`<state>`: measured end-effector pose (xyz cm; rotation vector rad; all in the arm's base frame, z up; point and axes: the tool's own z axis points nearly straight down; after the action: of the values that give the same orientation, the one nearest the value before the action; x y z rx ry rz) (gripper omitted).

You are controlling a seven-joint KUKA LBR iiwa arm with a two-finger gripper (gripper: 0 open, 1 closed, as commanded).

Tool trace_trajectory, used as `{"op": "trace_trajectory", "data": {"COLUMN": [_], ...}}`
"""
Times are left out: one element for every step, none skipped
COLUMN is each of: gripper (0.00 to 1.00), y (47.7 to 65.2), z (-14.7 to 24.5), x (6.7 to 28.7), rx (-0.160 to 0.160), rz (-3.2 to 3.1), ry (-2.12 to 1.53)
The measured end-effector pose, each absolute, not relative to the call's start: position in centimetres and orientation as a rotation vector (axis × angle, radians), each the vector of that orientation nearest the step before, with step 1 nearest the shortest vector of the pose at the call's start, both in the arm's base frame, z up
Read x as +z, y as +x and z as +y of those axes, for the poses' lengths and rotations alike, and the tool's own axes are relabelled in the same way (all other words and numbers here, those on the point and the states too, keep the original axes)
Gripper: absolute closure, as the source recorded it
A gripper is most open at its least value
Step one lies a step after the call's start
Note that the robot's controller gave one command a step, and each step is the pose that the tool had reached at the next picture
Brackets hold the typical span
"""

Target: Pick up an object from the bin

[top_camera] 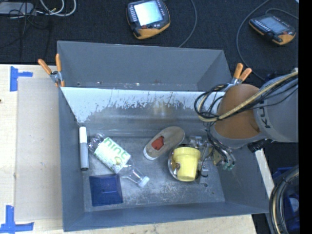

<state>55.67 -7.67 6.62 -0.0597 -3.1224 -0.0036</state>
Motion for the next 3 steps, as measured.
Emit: {"op": "trace_trajectory", "data": {"gripper": [1.00,1.00,0.00], "y": [56.0,48.5,48.6], "z": [-7.7,-8.4,-8.3], "x": [7.0,9.0,9.0], "rx": [-0.001,-0.005,-0.005], "rz": [-3.133,-3.108,-3.109], "ry": [-0.058,0.363,0.367]}}
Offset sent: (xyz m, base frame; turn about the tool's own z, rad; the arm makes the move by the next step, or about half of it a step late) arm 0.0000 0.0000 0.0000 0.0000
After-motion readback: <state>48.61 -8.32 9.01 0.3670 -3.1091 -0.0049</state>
